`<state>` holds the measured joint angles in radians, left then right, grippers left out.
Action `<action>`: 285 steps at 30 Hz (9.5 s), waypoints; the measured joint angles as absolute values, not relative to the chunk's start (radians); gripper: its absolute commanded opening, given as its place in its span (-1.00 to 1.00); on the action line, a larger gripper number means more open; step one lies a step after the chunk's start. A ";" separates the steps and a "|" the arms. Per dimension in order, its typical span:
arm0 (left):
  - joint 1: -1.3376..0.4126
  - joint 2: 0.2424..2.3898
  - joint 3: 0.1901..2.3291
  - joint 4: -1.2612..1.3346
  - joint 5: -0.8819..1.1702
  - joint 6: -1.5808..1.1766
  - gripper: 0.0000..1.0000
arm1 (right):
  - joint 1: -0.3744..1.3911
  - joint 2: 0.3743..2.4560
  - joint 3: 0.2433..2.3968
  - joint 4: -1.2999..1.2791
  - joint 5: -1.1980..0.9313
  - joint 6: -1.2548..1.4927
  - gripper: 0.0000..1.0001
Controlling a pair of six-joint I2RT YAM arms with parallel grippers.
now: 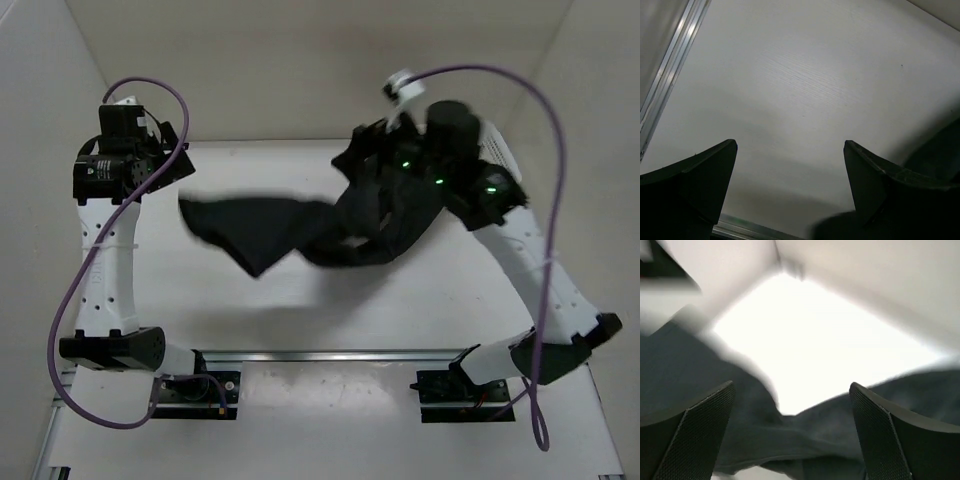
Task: Fold and stack the trousers
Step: Move the trousers to the center of the board, then flatten the trousers out
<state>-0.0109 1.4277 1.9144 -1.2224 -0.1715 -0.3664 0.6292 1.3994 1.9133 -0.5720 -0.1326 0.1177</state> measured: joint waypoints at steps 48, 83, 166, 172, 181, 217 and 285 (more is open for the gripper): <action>-0.471 1.668 1.642 -1.125 -0.138 -0.692 -0.79 | 0.010 1.598 1.799 -0.625 -0.261 0.415 -1.00; -0.165 1.597 1.563 -1.167 0.043 -0.514 -0.79 | 0.152 1.497 1.353 -0.659 0.022 0.382 -0.99; 0.049 1.546 2.510 -1.241 0.141 -0.624 -0.79 | 0.066 1.195 1.811 -0.717 -0.355 0.561 -1.00; 0.021 1.619 2.437 -1.188 0.219 -0.579 -0.43 | 0.073 1.023 1.523 -0.701 -0.202 0.546 -1.00; -0.006 2.202 2.332 -1.183 0.210 -0.466 0.38 | 0.046 0.949 0.922 -0.762 0.091 0.593 -1.00; -0.505 2.168 1.771 -0.958 0.020 -0.652 0.64 | 0.023 1.028 1.032 -0.714 0.081 0.526 -1.00; -0.149 1.366 0.979 -1.060 0.037 -0.783 0.99 | 0.000 1.068 1.063 -0.706 0.083 0.490 -1.00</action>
<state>-0.1490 1.3659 0.9794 -1.0603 0.0368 -0.7834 0.0002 1.0676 1.0626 -0.7055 0.0834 0.4900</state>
